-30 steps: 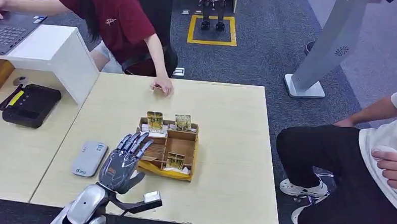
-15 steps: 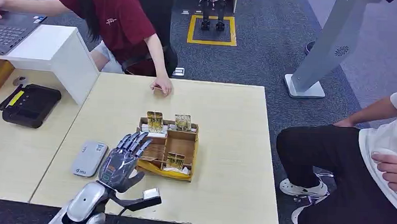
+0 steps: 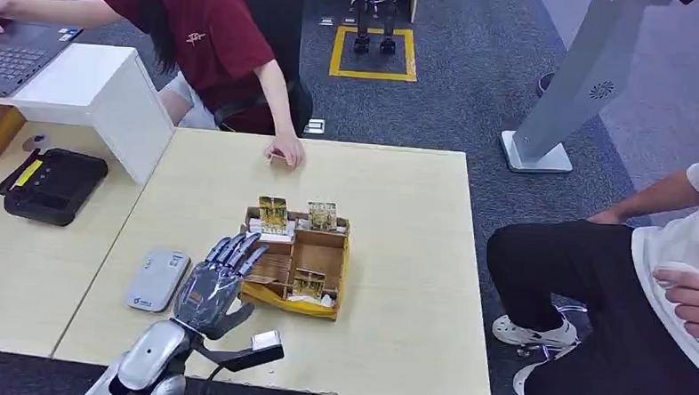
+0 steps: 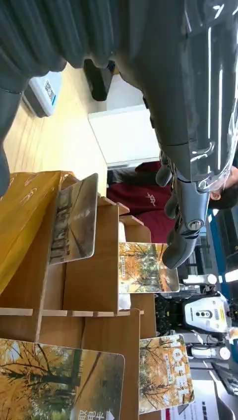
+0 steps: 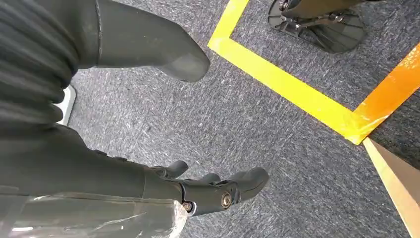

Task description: Pass the card to the sensor for recognition and then transmit it.

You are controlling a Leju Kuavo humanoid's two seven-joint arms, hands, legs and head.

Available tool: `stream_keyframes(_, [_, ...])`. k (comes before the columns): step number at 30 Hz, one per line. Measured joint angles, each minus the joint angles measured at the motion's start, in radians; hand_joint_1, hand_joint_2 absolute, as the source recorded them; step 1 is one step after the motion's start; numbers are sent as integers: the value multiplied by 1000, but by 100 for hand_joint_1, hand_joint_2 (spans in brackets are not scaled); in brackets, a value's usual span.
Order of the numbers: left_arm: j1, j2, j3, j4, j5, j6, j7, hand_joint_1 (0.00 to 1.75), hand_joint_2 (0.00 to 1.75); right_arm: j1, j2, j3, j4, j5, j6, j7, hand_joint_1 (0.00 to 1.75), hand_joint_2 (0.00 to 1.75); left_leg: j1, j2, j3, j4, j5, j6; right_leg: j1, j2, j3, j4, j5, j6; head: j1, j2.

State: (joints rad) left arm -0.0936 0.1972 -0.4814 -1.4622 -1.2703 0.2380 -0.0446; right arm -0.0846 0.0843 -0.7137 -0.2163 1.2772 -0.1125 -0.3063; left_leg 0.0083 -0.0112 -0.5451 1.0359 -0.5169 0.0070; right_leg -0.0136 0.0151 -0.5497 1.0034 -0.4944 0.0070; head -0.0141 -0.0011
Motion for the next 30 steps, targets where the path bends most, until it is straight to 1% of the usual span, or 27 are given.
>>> stream_keyframes(30, [-4, -2, 3, 6, -3, -8, 2, 0, 175, 4, -1, 0, 0, -1, -1, 2, 0, 175, 0, 0, 0, 0, 0, 0, 0, 0, 0, 0, 0, 0, 0, 0])
